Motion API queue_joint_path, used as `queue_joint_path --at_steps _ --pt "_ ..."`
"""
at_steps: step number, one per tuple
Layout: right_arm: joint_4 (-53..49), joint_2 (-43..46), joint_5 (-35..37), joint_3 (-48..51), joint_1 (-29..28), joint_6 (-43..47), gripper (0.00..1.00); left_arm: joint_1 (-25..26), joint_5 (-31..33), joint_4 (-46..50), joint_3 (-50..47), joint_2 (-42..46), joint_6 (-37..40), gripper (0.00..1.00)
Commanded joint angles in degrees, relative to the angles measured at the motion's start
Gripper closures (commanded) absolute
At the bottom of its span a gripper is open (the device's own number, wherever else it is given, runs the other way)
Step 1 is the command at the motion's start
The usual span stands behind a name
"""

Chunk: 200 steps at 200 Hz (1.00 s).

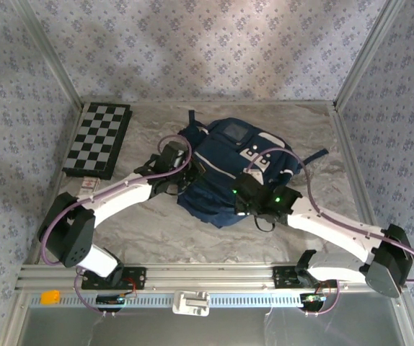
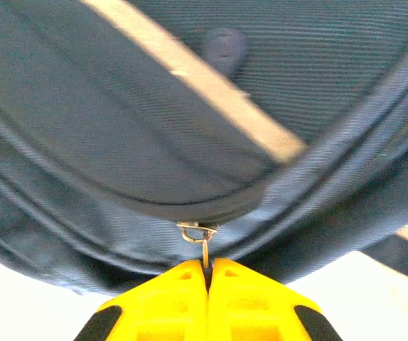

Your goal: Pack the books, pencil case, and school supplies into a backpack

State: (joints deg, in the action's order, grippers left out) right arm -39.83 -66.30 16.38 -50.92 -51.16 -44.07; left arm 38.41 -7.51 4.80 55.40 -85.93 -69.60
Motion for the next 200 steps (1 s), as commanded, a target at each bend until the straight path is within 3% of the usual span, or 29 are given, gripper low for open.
queue_joint_path --at_steps 1,39,69,141,182,200 --pt "-9.27 2.72 0.26 0.13 2.66 2.48 1.00 -4.12 2.28 3.21 3.52 0.67 7.36 1.00" --pt "-3.97 0.86 -4.53 -1.05 3.86 9.05 1.00 -7.28 -4.81 2.77 6.72 -2.33 11.90 1.00" --pt "-8.98 -1.66 0.11 -3.40 6.08 8.49 1.00 -8.90 -5.44 7.71 10.05 -4.37 16.61 1.00" --pt "-4.56 -2.21 -2.29 -2.88 15.06 14.58 1.00 -11.52 -10.71 12.52 15.70 -8.46 26.78 1.00" --pt "-8.34 -3.54 -0.34 -4.79 17.31 12.90 1.00 -11.52 -9.55 14.46 17.18 -9.63 28.50 1.00" --pt "-6.48 -2.96 -1.36 -5.00 17.94 13.24 0.92 -11.54 -10.54 14.62 17.87 -10.56 28.52 1.00"
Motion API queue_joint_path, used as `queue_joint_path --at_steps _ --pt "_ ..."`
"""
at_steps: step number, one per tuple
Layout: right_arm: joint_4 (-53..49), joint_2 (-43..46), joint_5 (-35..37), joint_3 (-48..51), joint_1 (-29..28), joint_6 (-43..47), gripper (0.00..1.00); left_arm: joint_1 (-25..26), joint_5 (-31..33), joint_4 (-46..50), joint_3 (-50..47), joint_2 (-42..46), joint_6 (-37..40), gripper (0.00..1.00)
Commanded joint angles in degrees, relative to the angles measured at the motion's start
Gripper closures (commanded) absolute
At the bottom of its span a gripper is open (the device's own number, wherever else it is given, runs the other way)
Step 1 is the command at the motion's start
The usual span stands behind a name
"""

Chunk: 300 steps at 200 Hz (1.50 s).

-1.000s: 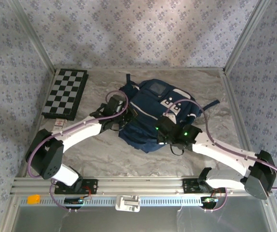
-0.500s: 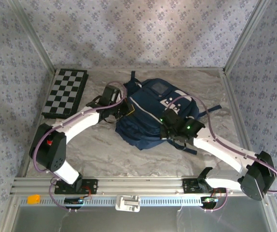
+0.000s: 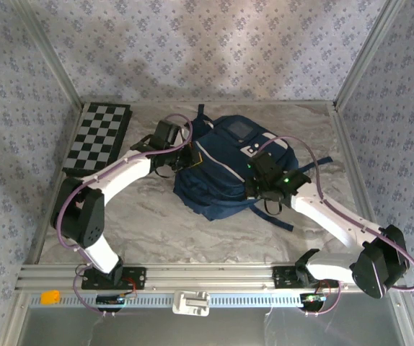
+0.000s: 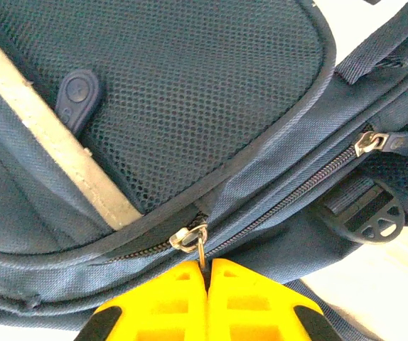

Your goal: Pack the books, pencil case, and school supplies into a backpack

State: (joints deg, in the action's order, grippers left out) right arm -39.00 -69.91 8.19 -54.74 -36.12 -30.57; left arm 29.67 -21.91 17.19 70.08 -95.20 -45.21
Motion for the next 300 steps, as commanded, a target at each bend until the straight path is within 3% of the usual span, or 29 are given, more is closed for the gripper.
queue_joint_path --at_steps 1,32,53,83,110,137,161,177,202,223,246,262,274,300 --pt "-7.23 0.65 6.75 -1.21 2.85 -0.23 0.91 -2.83 3.75 2.23 3.25 -1.34 4.10 1.00" --pt "-4.40 2.88 1.45 -1.07 2.56 1.30 0.73 -2.10 2.42 1.42 2.98 -0.30 4.46 1.00" --pt "-5.20 5.38 0.44 -1.31 2.77 0.56 0.59 -2.07 2.20 1.88 2.60 1.34 4.86 0.86" --pt "-5.16 8.50 -3.01 -0.87 3.79 -0.46 0.53 -1.99 -0.91 0.33 1.23 4.81 4.44 0.69" --pt "-6.29 10.86 -1.53 -0.92 5.37 -1.16 0.46 -2.25 1.31 1.74 -1.09 10.19 4.37 0.54" --pt "-6.79 14.85 6.60 0.58 8.37 -2.55 0.22 -3.41 12.50 7.57 -4.97 18.60 7.31 0.34" --pt "-3.86 18.62 19.94 5.63 12.99 -2.95 0.07 -6.68 31.46 13.57 -10.14 26.24 9.96 0.01" --pt "5.15 21.42 25.55 12.21 17.19 0.96 0.01 -11.46 43.06 14.33 -14.87 29.93 10.53 0.00" --pt "24.57 22.59 27.25 23.18 23.29 9.86 0.00 -17.71 57.35 4.47 -25.98 32.70 17.61 0.00" --pt "42.00 20.13 23.74 32.11 27.61 16.88 0.00 -20.44 62.03 -9.13 -35.25 32.78 25.67 0.00" --pt "58.31 13.74 15.66 38.04 31.82 21.70 0.00 -22.20 60.13 -26.04 -44.41 32.27 32.42 0.00" --pt "67.35 8.10 10.52 40.23 34.18 24.42 0.00 -22.99 55.05 -38.50 -49.16 30.51 36.49 0.00" --pt "67.62 5.64 6.32 38.45 35.49 24.83 0.00 -22.91 51.63 -44.27 -50.24 27.69 38.55 0.00" --pt "80.28 -1.85 -1.95 38.39 36.47 30.12 0.00 -23.47 48.01 -52.28 -49.74 22.59 40.89 0.00"
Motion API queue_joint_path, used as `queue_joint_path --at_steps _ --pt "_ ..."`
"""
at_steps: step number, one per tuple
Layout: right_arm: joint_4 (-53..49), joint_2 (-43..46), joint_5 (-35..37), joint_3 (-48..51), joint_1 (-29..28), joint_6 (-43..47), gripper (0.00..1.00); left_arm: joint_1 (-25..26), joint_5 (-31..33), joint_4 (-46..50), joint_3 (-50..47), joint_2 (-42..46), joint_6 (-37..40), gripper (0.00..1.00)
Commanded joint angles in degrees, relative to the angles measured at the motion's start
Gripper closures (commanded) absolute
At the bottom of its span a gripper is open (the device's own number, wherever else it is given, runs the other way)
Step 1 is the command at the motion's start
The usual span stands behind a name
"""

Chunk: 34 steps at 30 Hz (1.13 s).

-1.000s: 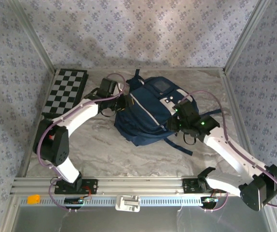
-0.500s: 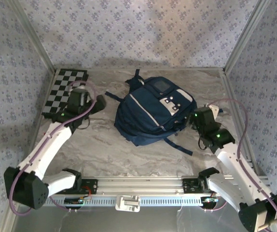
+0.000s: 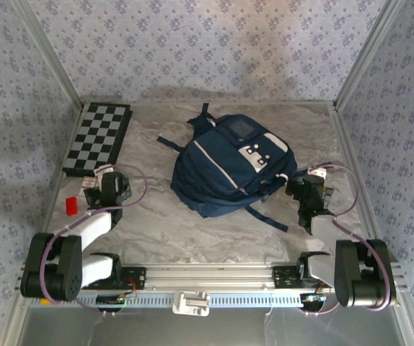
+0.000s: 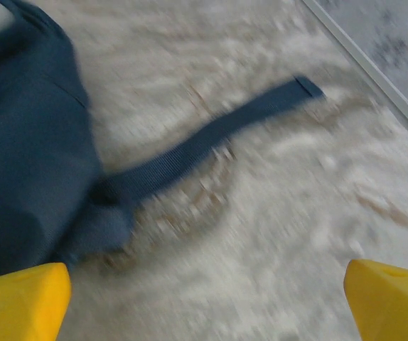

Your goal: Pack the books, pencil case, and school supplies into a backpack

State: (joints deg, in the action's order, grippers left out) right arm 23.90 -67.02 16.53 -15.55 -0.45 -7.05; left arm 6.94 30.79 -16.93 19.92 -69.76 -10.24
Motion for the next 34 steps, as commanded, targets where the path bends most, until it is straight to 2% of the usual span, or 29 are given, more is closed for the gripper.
queue_joint_path --at_steps 1,4,7,9,10,11,13,15,16,34 --pt "17.74 -4.89 -10.43 -0.84 0.76 6.74 0.00 -0.76 -4.99 -18.59 0.36 -3.02 6.01 0.00" --pt "18.99 -10.85 -14.13 -4.26 0.76 9.69 0.00 -1.65 -12.85 -28.48 -1.38 -6.41 9.62 0.00" --pt "23.95 -16.98 -17.56 -4.47 0.92 11.46 0.00 -2.19 -16.14 -33.23 -1.18 -11.33 11.23 0.00" --pt "28.41 -20.62 -16.30 -4.09 0.63 11.29 0.00 -2.27 -18.65 -37.96 -1.93 -14.65 12.15 0.00" --pt "27.36 -20.79 -14.15 -5.21 0.83 10.21 0.00 -2.54 -19.11 -38.44 -2.02 -15.40 12.02 0.00" --pt "22.23 -20.19 -13.84 -7.09 1.05 8.93 0.00 -3.30 -19.70 -37.98 -1.66 -15.97 11.10 0.00" --pt "23.47 -20.55 -15.79 -6.69 2.88 8.08 0.00 -3.74 -19.42 -37.75 0.43 -19.15 10.75 0.00" --pt "23.03 -20.33 -14.85 -6.79 2.41 8.43 0.00 -7.24 -22.96 -28.95 4.01 -17.96 7.59 0.00" --pt "23.08 -20.35 -14.11 -6.75 2.10 8.72 0.00 -7.64 -24.01 -31.45 2.95 -18.28 7.31 0.00" --pt "22.68 -20.35 -14.62 -6.99 2.04 8.64 0.00 -7.21 -23.21 -30.53 3.19 -18.05 7.58 0.00"
